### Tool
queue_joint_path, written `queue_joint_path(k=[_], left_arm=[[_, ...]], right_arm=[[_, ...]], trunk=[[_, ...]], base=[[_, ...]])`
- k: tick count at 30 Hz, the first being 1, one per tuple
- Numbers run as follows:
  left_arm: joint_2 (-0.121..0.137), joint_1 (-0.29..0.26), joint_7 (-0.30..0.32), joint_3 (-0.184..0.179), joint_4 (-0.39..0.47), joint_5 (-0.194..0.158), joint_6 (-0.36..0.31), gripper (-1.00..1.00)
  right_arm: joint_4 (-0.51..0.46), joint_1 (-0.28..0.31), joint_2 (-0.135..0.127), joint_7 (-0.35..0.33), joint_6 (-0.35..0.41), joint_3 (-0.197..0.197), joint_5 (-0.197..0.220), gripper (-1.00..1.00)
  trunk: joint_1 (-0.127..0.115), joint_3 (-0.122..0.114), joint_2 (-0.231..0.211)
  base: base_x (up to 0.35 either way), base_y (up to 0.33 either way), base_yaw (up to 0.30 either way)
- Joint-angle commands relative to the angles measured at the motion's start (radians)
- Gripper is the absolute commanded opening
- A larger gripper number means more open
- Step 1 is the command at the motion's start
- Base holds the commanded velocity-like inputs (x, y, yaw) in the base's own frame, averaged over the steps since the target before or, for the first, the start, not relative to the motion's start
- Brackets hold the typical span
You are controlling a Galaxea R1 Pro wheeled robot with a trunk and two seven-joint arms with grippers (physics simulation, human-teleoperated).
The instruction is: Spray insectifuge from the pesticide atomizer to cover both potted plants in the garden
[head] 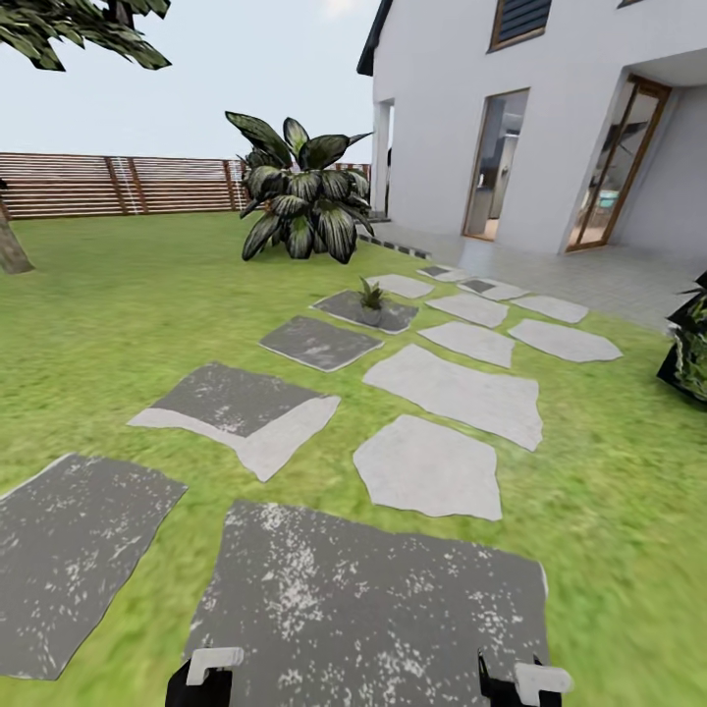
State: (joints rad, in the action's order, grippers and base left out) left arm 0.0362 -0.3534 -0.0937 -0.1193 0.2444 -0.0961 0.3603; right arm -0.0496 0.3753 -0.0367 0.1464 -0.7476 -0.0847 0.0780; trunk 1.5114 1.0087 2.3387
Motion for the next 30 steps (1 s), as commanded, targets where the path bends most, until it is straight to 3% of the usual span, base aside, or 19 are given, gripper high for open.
queue_joint_path(k=[1,30], left_arm=[[0.001,-0.001,-0.004,-0.008,0.000,-0.010,0.003,-1.00],[0.001,0.000,-0.004,-0.009,0.000,-0.010,0.003,-1.00]], right_arm=[[0.001,0.001,0.000,0.002,-0.002,-0.009,0.008,1.00],[0.001,0.001,0.000,0.002,-0.002,-0.009,0.008,1.00]], trunk=[[0.000,0.001,0.000],[0.000,0.001,0.000]], base=[[0.338,0.000,0.000],[0.338,0.000,0.000]])
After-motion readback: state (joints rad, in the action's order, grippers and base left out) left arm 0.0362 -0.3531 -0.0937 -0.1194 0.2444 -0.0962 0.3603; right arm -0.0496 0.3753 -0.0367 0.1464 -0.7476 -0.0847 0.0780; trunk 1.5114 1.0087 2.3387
